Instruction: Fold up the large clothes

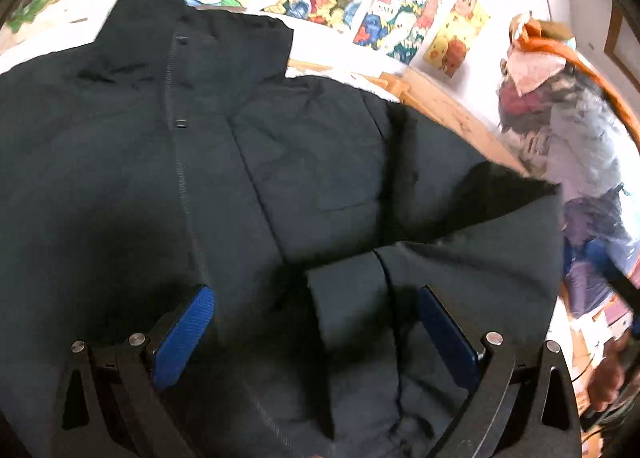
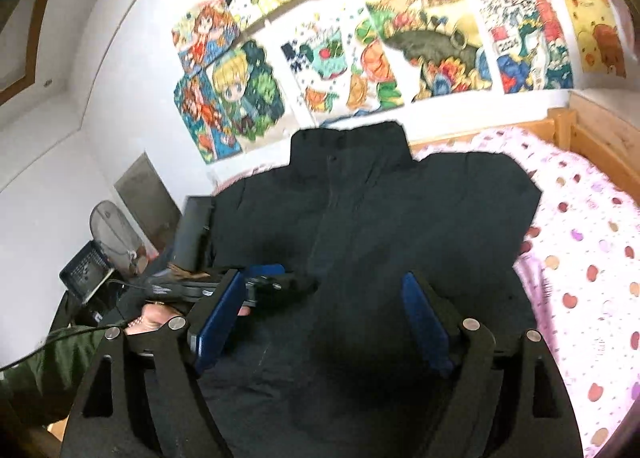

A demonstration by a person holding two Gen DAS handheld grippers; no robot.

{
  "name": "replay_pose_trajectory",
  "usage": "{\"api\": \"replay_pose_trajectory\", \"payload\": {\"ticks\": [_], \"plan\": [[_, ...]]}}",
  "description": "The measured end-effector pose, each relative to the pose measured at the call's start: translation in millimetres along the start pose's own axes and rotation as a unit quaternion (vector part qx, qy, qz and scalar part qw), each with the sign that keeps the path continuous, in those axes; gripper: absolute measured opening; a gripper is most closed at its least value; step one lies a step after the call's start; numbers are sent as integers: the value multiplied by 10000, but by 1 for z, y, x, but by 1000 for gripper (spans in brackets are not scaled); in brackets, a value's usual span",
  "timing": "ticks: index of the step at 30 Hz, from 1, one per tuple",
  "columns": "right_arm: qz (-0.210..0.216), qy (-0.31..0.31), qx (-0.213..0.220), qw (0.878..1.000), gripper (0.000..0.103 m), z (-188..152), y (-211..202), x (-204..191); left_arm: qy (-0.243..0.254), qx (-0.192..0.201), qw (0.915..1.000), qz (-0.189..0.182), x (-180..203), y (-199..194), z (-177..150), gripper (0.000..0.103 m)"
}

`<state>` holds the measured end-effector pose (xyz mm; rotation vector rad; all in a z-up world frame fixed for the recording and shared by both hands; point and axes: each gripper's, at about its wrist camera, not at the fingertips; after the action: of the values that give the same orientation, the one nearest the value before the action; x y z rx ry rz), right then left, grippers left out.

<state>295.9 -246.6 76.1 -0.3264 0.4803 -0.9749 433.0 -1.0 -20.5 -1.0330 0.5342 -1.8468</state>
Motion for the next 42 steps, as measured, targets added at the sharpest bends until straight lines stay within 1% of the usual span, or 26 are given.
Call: {"api": "replay_pose_trajectory", "payload": {"ticks": [1, 3, 5, 6, 7, 8, 9, 10, 12, 14, 17, 20, 21, 22, 23, 26, 27, 29, 31, 33, 35, 36, 37, 39, 41, 42], "plan": [[-34, 37, 28, 10000, 78, 0, -2, 5, 45, -52, 10000, 1, 1, 4, 0, 101], [-95, 84, 17, 9999, 79, -1, -5, 12, 159, -186, 9997, -14, 6, 13, -1, 83], [-203, 127, 6, 9997, 79, -2, -7, 20, 242, -264, 9993, 59, 12, 18, -5, 39], [-270, 165, 9, 9995, 79, -3, -7, 24, 286, -318, 9991, 57, 15, 19, -7, 29], [-321, 212, 15, 9993, 79, -4, -8, 29, 349, -296, 9988, 151, 18, 19, -9, 18], [-361, 269, 14, 9990, 79, -4, -8, 32, 430, -253, 9986, 190, 21, 18, -11, 10], [-387, 328, 1, 9987, 79, -4, -7, 36, 512, -193, 9983, 210, 25, 15, -12, 8], [-404, 406, -20, 9984, 79, -5, -6, 39, 593, -37, 9980, 230, 30, 8, -15, 6], [-431, 540, -33, 9976, 79, -7, -3, 45, 616, 179, 9976, 247, 33, -4, -14, 5], [-520, 562, -56, 9970, 79, -8, 1, 46, 603, 495, 9963, 363, 37, -23, -14, 4], [-661, 642, 35, 9957, 79, -7, 0, 51, 577, 1016, 9914, 585, 38, -54, -14, 4], [-834, 672, 112, 9942, 79, -5, -2, 53, 526, 1532, 9807, 1095, 31, -88, -13, 4], [-887, 650, 109, 9939, 79, -3, -1, 52, 518, 1692, 9756, 1297, 30, -97, -13, 4], [-939, 614, 84, 9936, 79, -3, 1, 51, 515, 1861, 9687, 1560, 28, -109, -12, 4], [-984, 568, 53, 9935, 79, -2, 4, 50, 535, 2081, 9574, 1928, 25, -124, -12, 4], [-1155, 366, -178, 9925, 79, 1, 21, 45, 579, 2466, 9296, 2677, 15, -151, -12, 4], [-1222, 258, -309, 9917, 79, 3, 31, 43, 575, 2515, 9233, 2847, 12, -157, -13, 4], [-1308, 43, -589, 9896, 79, 7, 54, 40, 516, 2506, 9046, 3410, 1, -165, -13, 4], [-1446, -176, -894, 9853, 79, 11, 83, 39, 476, 2264, 8928, 3864, -12, -161, -13, 4], [-1575, -426, -1217, 9791, 79, 13, 113, 39, 401, 2017, 8867, 4140, -24, -153, -11, 4], [-1750, -644, -1521, 9706, 79, 13, 142, 38, 280, 1714, 8830, 4360, -43, -141, -9, 4], [-1796, -676, -1644, 9675, 79, 13, 154, 39, 185, 1553, 8839, 4407, -55, -134, -6, 4], [-1827, -662, -1787, 9645, 79, 12, 168, 41, 70, 1401, 8875, 4389, -65, -125, -4, 4], [-1930, -638, -2084, 9567, 79, 8, 192, 45, -95, 1228, 8910, 4369, -79, -114, -3, 4], [-2073, -730, -2306, 9479, 79, 1, 208, 46, -318, 1118, 8980, 4244, -94, -107, -4, 5], [-2106, -759, -2324, 9465, 79, 0, 211, 44, -499, 1127, 9045, 4082, -102, -109, -4, 5]]}}
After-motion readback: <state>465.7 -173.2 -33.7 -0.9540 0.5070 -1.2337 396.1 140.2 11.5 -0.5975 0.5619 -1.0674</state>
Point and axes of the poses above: each gripper's, at about its wrist camera, not at the fingertips, and y roughly the way its jaws point, x to its right, z to its top, and after that the axes turned 9 degrees about -y, right-handed
